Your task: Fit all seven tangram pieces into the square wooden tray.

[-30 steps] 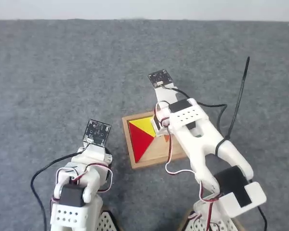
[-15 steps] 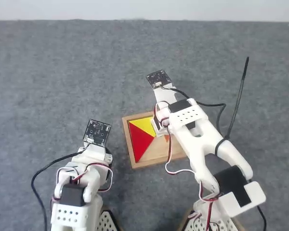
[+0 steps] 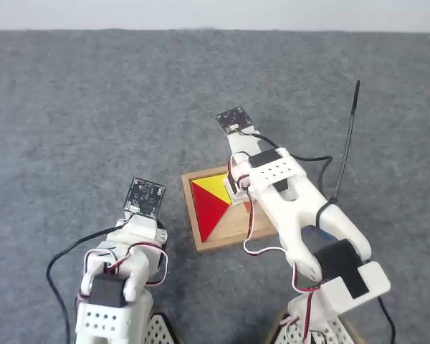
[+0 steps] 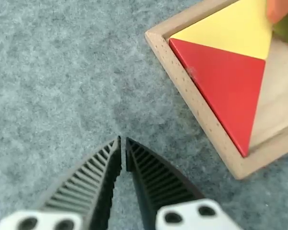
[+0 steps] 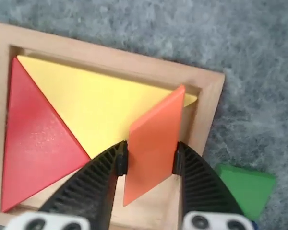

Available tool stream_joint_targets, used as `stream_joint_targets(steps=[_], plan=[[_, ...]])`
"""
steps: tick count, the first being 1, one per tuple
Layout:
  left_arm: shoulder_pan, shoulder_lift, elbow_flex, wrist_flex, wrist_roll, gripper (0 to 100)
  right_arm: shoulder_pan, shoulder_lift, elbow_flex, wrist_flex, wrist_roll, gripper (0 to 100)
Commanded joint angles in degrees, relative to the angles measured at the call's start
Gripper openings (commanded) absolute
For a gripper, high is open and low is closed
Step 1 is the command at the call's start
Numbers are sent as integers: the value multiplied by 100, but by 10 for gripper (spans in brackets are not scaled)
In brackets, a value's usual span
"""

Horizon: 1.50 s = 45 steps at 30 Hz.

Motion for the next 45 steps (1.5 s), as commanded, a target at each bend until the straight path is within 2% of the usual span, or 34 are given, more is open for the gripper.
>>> stream_joint_targets(steps=[1,6,13,18,22,29,35,45], plan=[[-26,-88,-57,18,-9,19,75,-163,-88,22,70,117],[-26,-88,-57,18,-9,19,84,-198,-88,110,88,128],[-26,-88,-57,18,-9,19,75,-198,-88,127,290,292],[-26,-88,-57,18,-9,19,84,-295,-211,145,545,273],[-26,-88,-57,18,-9,19,57,-945,-246,347,580,260],[-26,-88,-57,18,-9,19,75,-1982,1029,-180,1275,260],[-26,-88,-57,18,-9,19,84,-1499,1266,-268,1407,260],[-26,-88,-57,18,-9,19,295,-259,510,-233,1407,260]])
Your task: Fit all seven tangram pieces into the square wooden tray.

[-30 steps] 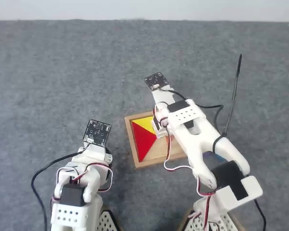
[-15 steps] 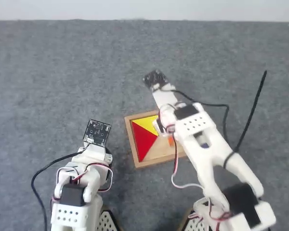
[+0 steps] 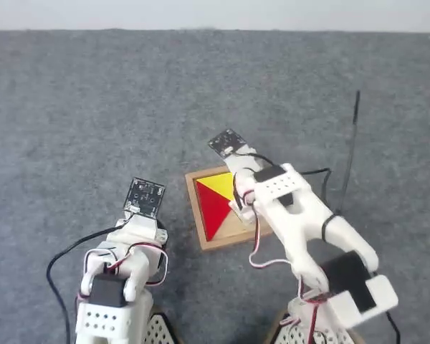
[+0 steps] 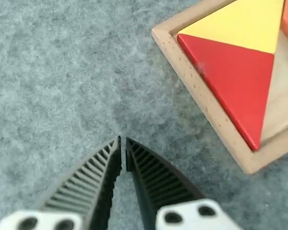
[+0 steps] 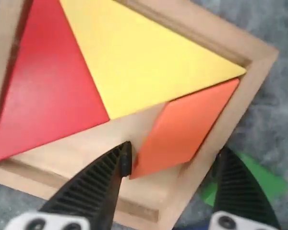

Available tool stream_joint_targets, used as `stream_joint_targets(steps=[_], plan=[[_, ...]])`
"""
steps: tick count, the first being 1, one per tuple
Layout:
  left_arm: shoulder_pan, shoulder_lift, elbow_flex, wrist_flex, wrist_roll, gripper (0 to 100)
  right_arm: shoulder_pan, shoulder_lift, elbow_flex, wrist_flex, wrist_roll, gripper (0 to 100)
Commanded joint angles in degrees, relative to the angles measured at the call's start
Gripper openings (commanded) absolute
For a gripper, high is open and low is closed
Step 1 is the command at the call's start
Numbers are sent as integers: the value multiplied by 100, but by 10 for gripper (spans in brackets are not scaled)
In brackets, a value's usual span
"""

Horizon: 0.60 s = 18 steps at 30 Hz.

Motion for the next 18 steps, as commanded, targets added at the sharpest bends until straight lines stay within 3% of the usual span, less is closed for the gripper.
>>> stream_joint_targets(steps=[1,7,18], plan=[[-26,-88,-57,18,-9,19,338,110,-475,-48,53,260],[-26,-88,-57,18,-9,19,673,180,-756,-92,62,260],[-26,-88,-57,18,-9,19,75,119,-756,-180,18,260]])
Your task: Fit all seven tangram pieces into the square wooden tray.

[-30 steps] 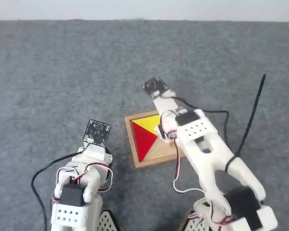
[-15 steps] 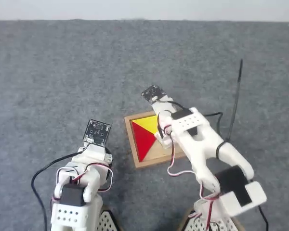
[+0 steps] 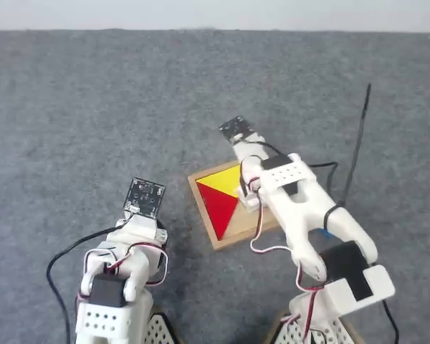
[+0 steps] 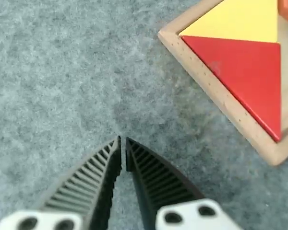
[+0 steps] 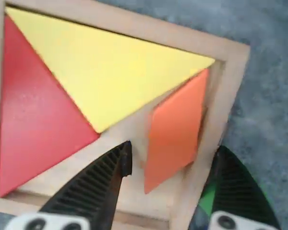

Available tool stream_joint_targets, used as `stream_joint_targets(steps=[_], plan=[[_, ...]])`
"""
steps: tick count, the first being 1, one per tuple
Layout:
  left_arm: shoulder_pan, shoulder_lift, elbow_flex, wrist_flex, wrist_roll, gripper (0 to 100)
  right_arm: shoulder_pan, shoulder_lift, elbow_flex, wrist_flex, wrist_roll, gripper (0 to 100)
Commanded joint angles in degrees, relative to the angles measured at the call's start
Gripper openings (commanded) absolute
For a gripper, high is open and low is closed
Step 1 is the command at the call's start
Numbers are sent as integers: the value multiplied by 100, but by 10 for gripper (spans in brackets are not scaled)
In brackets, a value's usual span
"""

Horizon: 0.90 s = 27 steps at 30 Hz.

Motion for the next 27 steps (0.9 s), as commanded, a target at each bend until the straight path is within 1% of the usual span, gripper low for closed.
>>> stream_joint_targets(steps=[1,4,9,12,17,21,27], plan=[[-18,-88,-57,18,-9,19,-145,-110,-369,-215,0,260],[-18,-88,-57,18,-9,19,-119,-101,-466,-356,-149,260],[-18,-88,-57,18,-9,19,-92,-382,-545,-136,-211,260],[-18,-88,-57,18,-9,19,-92,-971,-316,-110,-396,260],[-18,-88,-57,18,-9,19,-4,-2484,413,242,-378,260],[-18,-88,-57,18,-9,19,593,-3204,730,796,-378,261],[-18,-88,-57,18,-9,19,1596,-3002,756,1578,-378,262]])
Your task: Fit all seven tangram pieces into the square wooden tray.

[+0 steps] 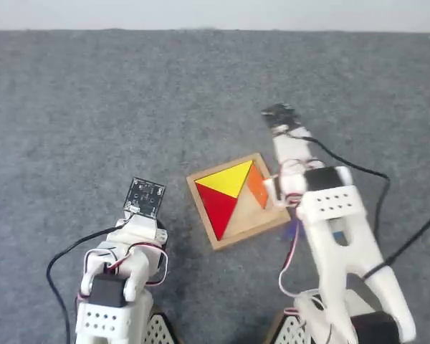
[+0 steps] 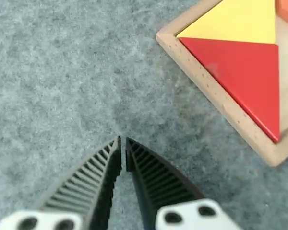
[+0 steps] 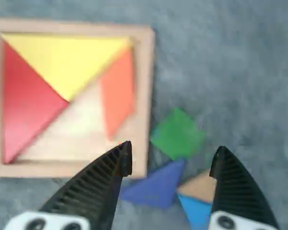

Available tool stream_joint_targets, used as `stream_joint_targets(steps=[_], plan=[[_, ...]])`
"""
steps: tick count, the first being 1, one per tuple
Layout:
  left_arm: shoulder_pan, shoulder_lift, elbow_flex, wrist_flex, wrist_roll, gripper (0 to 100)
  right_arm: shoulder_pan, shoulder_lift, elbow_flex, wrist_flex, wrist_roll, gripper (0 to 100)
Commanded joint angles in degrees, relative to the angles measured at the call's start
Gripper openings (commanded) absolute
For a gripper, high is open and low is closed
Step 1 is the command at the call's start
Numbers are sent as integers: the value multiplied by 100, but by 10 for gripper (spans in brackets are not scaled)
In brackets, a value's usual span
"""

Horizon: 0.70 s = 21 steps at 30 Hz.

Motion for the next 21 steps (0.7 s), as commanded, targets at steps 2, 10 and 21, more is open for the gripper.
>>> stream_joint_targets(steps=[2,10,21], plan=[[-18,-88,-57,18,-9,19,673,40,-26,338,-62,262],[-18,-88,-57,18,-9,19,848,743,-70,233,343,262],[-18,-88,-57,18,-9,19,312,1631,-492,-171,-413,262]])
